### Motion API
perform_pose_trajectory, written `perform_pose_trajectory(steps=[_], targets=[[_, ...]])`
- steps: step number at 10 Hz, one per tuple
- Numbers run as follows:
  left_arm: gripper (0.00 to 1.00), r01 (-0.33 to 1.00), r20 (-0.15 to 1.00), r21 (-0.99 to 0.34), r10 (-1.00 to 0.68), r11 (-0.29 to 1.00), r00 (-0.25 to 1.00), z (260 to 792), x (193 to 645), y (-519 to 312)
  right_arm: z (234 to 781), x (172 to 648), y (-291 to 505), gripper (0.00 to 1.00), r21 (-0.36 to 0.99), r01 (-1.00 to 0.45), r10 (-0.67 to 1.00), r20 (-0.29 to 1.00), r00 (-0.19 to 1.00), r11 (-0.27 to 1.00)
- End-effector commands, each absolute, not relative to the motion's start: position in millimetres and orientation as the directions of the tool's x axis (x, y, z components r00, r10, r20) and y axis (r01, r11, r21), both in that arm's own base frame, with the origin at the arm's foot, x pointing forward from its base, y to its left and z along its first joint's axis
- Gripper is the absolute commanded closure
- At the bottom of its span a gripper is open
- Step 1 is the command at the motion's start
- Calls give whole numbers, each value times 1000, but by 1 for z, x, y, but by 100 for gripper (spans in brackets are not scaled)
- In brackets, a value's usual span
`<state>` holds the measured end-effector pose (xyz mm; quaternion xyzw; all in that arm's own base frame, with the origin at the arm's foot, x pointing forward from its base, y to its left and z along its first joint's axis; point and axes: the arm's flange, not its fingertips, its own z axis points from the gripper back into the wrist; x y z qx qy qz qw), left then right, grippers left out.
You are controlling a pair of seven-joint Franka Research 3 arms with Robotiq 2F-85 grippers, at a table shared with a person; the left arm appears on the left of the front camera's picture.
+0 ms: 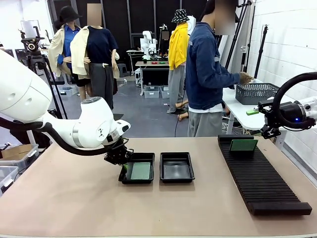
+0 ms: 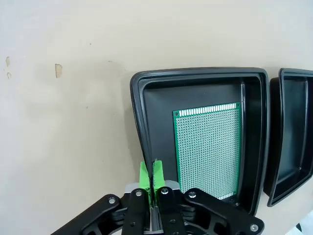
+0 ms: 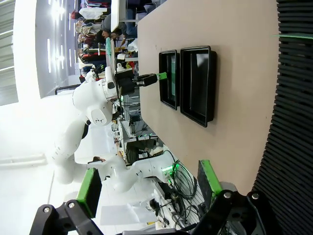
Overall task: Inspect and transfer BCBs to ESD trays.
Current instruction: Pick up the ESD tray and place it on the left side of the table.
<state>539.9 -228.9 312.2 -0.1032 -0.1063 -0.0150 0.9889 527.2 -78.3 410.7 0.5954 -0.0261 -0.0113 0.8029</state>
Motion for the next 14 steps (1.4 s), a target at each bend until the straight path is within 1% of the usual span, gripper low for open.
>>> perform_pose_trajectory(steps=[1,8,13,14], targets=[[100,45,214,-203,0,978,977,312,539,-229,412,527,-77,0,959,-7,-42,20,999,284],[100,52,213,-201,-8,978,977,312,540,-229,412,527,-77,0,959,-7,-42,20,999,284],[100,49,185,-233,-5,971,983,336,558,-194,412,527,-77,0,959,-7,-42,20,999,284],[100,45,195,-219,-1,975,981,340,560,-188,412,527,-77,0,959,-7,-42,20,999,284]])
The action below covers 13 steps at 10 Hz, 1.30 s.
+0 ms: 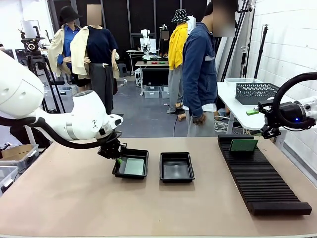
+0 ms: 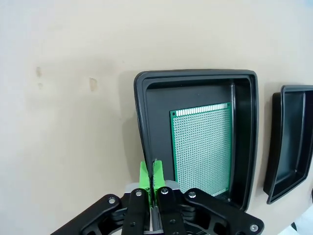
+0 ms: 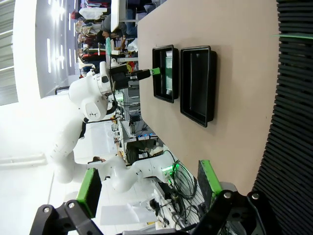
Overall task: Inspect and transfer BCBs to ESD trays.
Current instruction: Pick up the ESD tray and place it on the left side of the table.
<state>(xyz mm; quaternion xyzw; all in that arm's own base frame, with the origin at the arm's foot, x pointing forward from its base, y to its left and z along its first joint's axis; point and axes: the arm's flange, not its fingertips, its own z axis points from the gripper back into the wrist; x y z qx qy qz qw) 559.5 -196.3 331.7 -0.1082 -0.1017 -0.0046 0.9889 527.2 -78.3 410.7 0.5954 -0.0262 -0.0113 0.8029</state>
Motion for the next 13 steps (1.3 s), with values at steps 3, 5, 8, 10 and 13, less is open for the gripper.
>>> perform_pose_trajectory(steps=[3,5,8,10,13], targets=[[100,100,194,-213,-58,972,979,353,564,-151,412,527,-77,0,959,-7,-42,20,999,284],[100,126,209,-224,-79,966,975,362,566,-124,412,527,-77,0,959,-7,-42,20,999,284],[100,136,236,-168,-94,976,967,369,569,-90,412,527,-77,0,959,-7,-42,20,999,284],[100,141,238,-160,-100,977,966,373,572,-63,412,527,-77,0,959,-7,-42,20,999,284],[100,112,227,-129,-81,985,971,375,575,-20,412,527,-77,0,959,-7,-42,20,999,284]])
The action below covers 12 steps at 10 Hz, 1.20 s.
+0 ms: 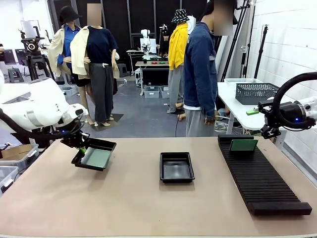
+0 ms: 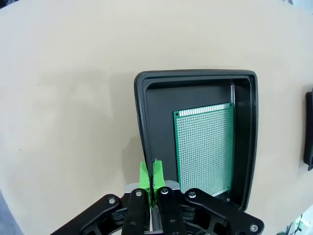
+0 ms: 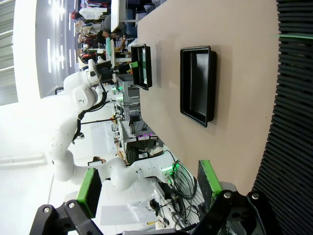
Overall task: Inspect and transfer BCBs to ESD trays.
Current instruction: Pick up the ESD tray and place it on the left side of the table.
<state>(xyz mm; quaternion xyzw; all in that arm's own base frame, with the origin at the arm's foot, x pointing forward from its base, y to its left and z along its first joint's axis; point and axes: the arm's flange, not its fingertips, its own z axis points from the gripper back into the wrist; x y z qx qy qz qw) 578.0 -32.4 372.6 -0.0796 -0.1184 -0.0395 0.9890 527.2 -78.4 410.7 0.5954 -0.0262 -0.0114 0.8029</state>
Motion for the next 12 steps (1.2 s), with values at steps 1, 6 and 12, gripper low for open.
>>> perform_pose_trajectory(steps=[1,6,12], targets=[[100,104,204,-115,-79,988,976,374,574,-2,412,527,-77,0,959,-7,-42,20,999,284],[100,49,185,-109,-28,993,982,368,553,76,412,527,-77,0,959,-7,-42,20,999,284],[100,53,211,-118,-27,992,977,360,540,144,412,527,-77,0,959,-7,-42,20,999,284]])
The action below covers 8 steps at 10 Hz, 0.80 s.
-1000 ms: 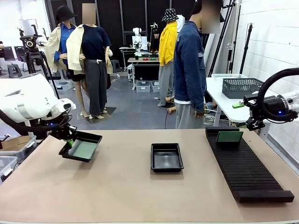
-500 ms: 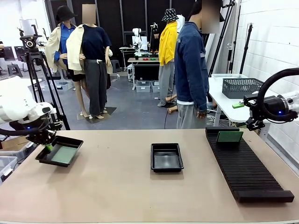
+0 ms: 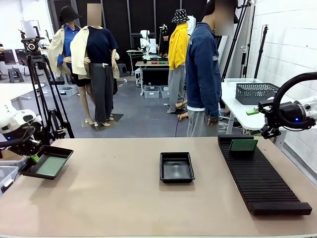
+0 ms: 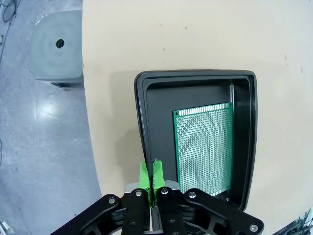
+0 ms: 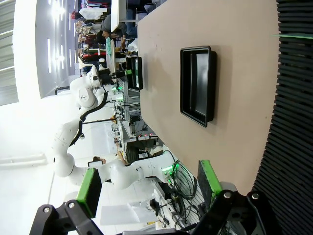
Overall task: Inspect and transfer BCBs to ESD trays.
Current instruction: Pick up the ESD tray and place it on the left side of the table.
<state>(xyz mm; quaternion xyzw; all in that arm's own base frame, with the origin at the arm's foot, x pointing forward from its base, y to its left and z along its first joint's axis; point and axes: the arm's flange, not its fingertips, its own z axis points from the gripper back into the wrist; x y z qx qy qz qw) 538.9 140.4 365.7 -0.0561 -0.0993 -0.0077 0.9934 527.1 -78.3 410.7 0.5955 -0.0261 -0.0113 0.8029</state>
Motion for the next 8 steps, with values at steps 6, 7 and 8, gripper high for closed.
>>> perform_pose_trajectory(steps=[6,7,8], targets=[[100,42,205,-190,-3,981,979,333,553,171,412,527,-77,0,959,-7,-42,20,999,284],[100,33,205,-200,9,979,979,330,553,172,412,527,-77,0,959,-7,-42,20,999,284],[93,19,207,-197,23,980,978,331,553,172,412,527,-77,0,959,-7,-42,20,999,284]])
